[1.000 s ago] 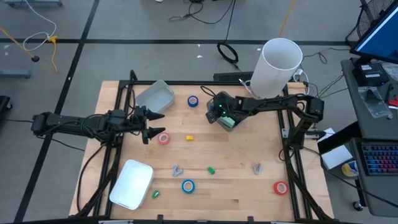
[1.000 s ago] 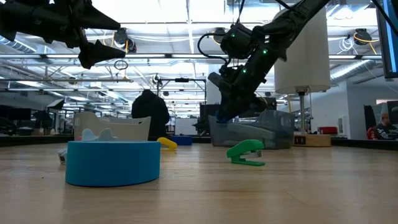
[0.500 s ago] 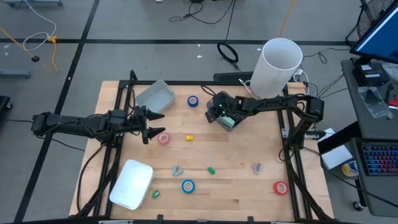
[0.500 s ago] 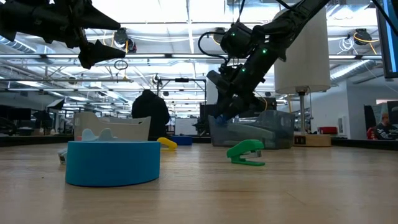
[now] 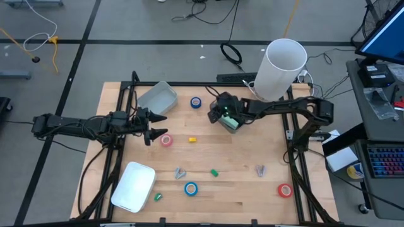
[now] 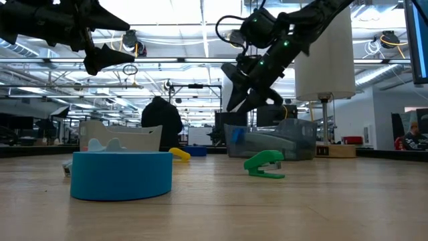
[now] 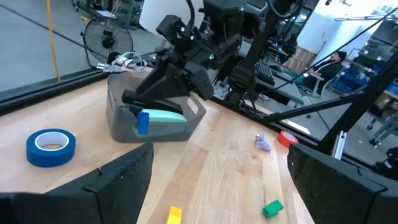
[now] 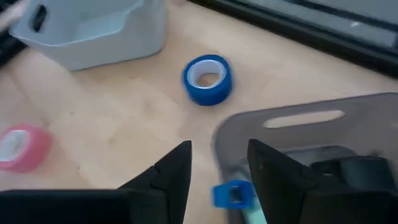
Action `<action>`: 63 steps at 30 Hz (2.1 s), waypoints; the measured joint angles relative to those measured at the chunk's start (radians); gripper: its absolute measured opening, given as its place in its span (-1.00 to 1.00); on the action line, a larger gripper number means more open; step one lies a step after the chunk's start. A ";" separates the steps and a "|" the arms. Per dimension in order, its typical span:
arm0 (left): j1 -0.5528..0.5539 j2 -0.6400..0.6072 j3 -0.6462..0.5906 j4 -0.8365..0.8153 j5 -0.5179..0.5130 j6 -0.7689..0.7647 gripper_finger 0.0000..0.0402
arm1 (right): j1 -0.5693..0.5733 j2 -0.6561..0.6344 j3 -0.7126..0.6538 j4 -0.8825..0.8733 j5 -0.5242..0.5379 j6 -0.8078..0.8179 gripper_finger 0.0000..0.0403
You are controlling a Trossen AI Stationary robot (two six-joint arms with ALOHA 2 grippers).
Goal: Pick and place Stapler, Stapler remover, tape
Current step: Put the blue stapler into the black bin
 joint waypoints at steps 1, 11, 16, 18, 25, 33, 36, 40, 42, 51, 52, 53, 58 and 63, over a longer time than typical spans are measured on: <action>0.000 0.000 0.000 0.000 0.000 0.000 0.82 | 0.000 -0.004 0.000 -0.009 0.001 -0.005 -0.28; 0.000 0.000 0.000 0.000 0.000 0.000 0.82 | -0.001 -0.002 0.000 -0.131 -0.059 -0.064 -0.33; 0.000 0.000 0.000 0.000 0.000 -0.004 0.82 | -0.004 0.004 0.000 -0.126 -0.059 -0.083 -0.33; 0.000 0.000 0.000 0.000 0.000 -0.004 0.82 | -0.009 0.004 0.000 -0.129 -0.060 -0.091 -0.33; 0.000 0.000 0.000 0.000 0.000 -0.005 0.82 | -0.039 0.022 0.000 -0.110 -0.112 -0.131 -0.33; 0.000 0.000 0.000 0.000 0.000 -0.004 0.82 | -0.052 0.041 0.000 -0.097 -0.138 -0.139 -0.33; 0.000 0.000 0.000 0.000 -0.001 -0.004 0.82 | -0.056 0.043 0.002 -0.066 -0.162 -0.145 -0.33; 0.000 0.000 0.000 0.000 -0.001 -0.004 0.82 | -0.056 0.093 0.000 -0.076 -0.165 -0.139 -0.33; 0.000 0.000 0.000 0.000 -0.001 -0.004 0.82 | -0.055 0.105 0.001 -0.061 -0.165 -0.142 -0.33; 0.000 0.000 0.000 0.015 -0.001 -0.005 0.82 | -0.055 0.127 0.002 -0.064 -0.159 -0.143 -0.38; 0.000 0.000 0.000 0.015 -0.001 -0.004 0.82 | -0.055 0.127 0.002 -0.064 -0.160 -0.143 -0.40; 0.000 0.000 0.000 0.016 -0.002 -0.003 0.82 | -0.055 0.127 0.002 -0.064 -0.159 -0.143 -0.42; 0.000 0.000 0.000 0.016 -0.029 -0.002 0.82 | -0.054 0.127 0.002 -0.067 -0.161 -0.143 -0.55; 0.000 0.000 0.000 0.016 -0.065 -0.002 0.82 | -0.054 0.127 0.003 -0.065 -0.160 -0.143 -0.61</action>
